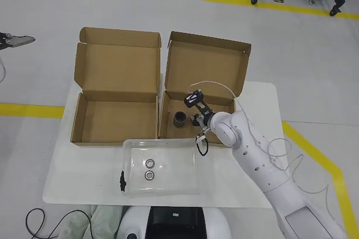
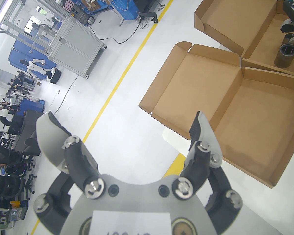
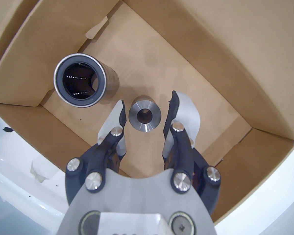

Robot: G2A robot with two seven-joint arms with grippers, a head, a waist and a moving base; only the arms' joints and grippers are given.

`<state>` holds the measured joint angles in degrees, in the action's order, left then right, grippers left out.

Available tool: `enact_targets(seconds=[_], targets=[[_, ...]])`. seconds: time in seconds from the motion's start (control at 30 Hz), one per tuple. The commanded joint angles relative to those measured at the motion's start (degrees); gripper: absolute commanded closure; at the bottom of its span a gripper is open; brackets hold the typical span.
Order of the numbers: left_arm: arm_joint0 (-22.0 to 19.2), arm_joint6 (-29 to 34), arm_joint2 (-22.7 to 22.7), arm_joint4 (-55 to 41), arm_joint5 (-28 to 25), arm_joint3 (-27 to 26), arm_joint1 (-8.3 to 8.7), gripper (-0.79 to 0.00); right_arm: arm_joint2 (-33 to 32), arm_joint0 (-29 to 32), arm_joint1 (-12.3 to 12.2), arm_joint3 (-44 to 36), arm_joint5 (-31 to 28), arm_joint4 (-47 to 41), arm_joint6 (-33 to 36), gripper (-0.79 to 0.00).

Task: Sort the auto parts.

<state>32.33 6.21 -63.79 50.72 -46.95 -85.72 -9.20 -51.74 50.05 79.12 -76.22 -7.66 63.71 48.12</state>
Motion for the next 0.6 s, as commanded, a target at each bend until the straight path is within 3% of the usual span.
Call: enact_targets(seconds=[0.0, 0.3, 0.5, 0.57], targets=[[0.0, 0.0, 0.0, 0.0, 0.0, 0.0, 0.0, -0.785, -1.18, 1.09, -0.38, -2.46, -0.36, 0.14, -0.01, -0.311], [0.0, 0.0, 0.0, 0.0, 0.0, 0.0, 0.0, -0.785, -6.58, 8.17, -2.07, -15.52, -8.34, -5.06, -3.92, -0.274], [0.0, 0.0, 0.0, 0.0, 0.0, 0.0, 0.0, -0.785, -6.96, 12.86, -2.73, -21.74, -13.67, -8.44, -6.04, -0.296], [0.0, 0.0, 0.0, 0.0, 0.0, 0.0, 0.0, -0.785, -6.12, 13.88, -2.83, -23.1, -15.15, -9.09, -5.81, -0.336]])
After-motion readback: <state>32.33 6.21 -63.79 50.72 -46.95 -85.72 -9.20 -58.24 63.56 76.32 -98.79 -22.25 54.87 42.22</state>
